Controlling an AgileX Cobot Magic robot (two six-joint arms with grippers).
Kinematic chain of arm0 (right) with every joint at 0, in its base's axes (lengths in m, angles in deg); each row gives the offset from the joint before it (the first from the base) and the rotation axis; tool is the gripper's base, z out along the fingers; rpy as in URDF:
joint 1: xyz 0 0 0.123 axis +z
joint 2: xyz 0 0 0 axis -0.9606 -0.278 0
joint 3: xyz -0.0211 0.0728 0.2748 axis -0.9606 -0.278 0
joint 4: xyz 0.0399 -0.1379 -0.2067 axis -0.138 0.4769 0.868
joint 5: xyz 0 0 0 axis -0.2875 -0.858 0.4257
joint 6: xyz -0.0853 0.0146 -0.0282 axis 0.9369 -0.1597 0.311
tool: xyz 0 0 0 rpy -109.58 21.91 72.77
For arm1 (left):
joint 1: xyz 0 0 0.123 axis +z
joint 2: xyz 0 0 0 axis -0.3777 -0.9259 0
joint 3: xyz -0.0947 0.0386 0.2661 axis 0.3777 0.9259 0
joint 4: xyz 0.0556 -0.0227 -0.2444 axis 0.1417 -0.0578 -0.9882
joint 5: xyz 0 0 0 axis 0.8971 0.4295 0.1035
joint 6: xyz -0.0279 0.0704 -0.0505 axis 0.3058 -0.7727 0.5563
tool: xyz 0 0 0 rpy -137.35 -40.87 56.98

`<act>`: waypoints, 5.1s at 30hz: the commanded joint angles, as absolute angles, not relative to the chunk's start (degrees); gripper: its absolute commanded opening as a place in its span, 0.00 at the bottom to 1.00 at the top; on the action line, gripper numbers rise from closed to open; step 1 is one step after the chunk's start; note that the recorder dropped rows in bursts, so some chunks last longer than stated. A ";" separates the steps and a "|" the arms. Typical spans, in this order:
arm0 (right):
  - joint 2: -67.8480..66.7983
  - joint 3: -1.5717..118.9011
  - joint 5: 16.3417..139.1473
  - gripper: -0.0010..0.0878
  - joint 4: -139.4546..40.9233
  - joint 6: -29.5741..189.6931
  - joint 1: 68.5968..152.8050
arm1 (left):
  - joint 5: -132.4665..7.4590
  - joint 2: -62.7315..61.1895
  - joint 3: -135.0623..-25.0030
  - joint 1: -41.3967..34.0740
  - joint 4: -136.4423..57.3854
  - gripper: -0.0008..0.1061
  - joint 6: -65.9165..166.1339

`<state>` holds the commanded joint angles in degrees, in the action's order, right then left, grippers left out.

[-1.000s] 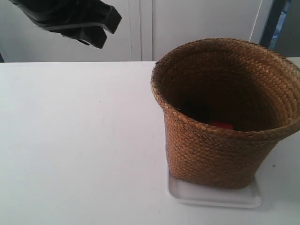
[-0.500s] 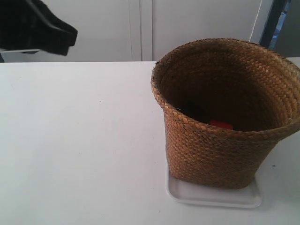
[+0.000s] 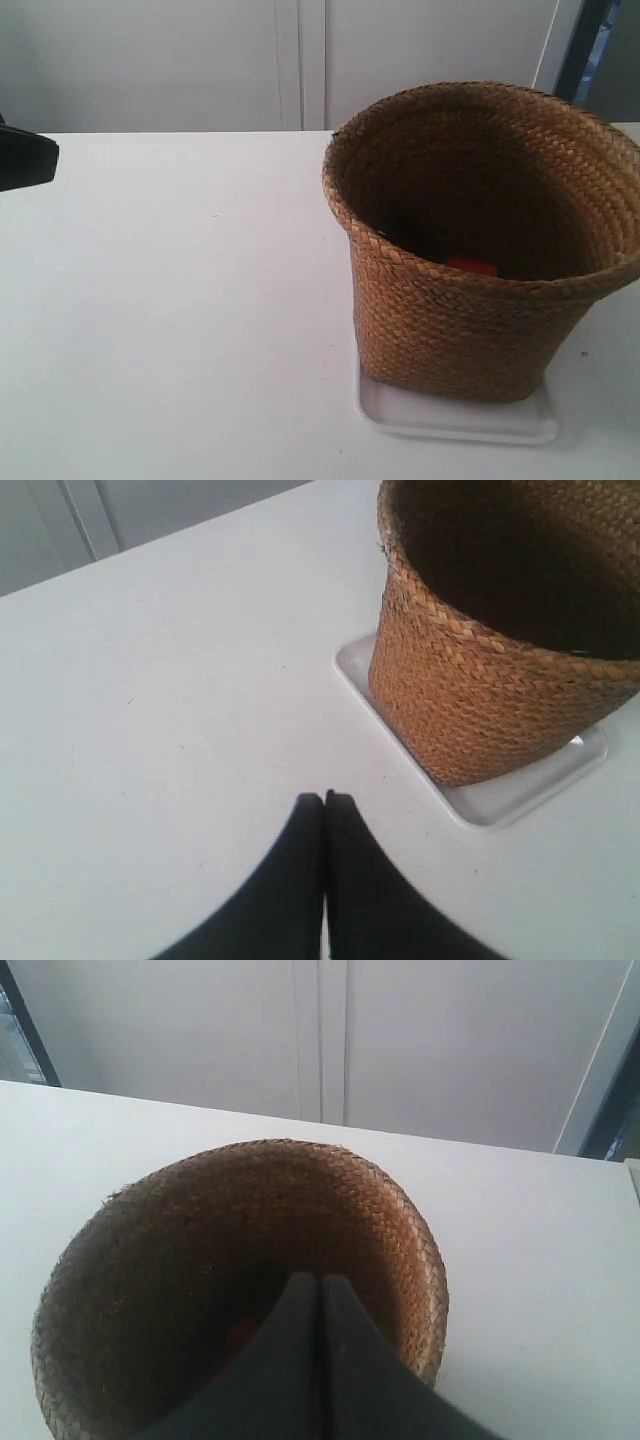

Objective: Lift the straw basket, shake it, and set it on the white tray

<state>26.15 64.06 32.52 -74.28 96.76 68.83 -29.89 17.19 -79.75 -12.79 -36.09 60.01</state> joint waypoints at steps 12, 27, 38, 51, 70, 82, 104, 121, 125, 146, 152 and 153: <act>26.15 64.06 32.52 0.01 -74.28 96.76 68.83 | -34.95 17.19 -79.75 -11.55 -33.48 0.01 56.80; 26.15 64.06 32.52 0.01 -74.28 96.76 68.83 | -39.21 20.82 -79.75 16.96 -51.03 0.01 56.76; 26.15 64.06 32.52 0.01 -74.28 96.76 68.83 | -39.84 29.51 -79.75 26.59 -51.04 0.01 41.87; 26.15 64.06 32.52 0.01 -74.28 96.76 68.83 | -44.31 29.81 -72.63 26.74 -52.34 0.01 40.35; 26.15 64.06 32.52 0.01 -74.28 96.76 68.83 | -51.00 52.73 -40.71 26.74 -46.29 0.01 40.31; 26.15 64.06 32.52 0.01 -74.28 96.76 68.83 | -52.39 61.19 -30.38 26.74 -43.82 0.01 40.31; 26.15 64.06 32.52 0.01 -74.28 96.76 68.83 | -45.28 61.19 -25.00 26.74 -44.34 0.01 40.44; 26.15 64.06 32.52 0.01 -74.28 96.76 68.83 | -45.27 61.19 -25.00 26.74 -44.24 0.01 40.44; 26.15 64.06 32.52 0.01 -74.28 96.76 68.83 | -45.27 61.19 -25.00 26.74 -44.24 0.01 40.44; 44.18 54.57 44.78 0.01 -74.18 96.79 68.83 | -45.27 61.19 -25.00 26.74 -44.24 0.01 40.44; 52.86 48.57 45.68 0.01 -74.61 93.85 68.83 | -45.27 61.19 -25.00 26.74 -44.24 0.01 40.44; 53.42 48.04 46.00 0.01 -74.61 93.85 68.83 | -45.27 61.19 -25.00 26.74 -44.24 0.01 40.44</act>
<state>53.42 48.04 46.00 -74.61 93.85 68.83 -45.27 61.19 -25.00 26.74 -44.24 40.44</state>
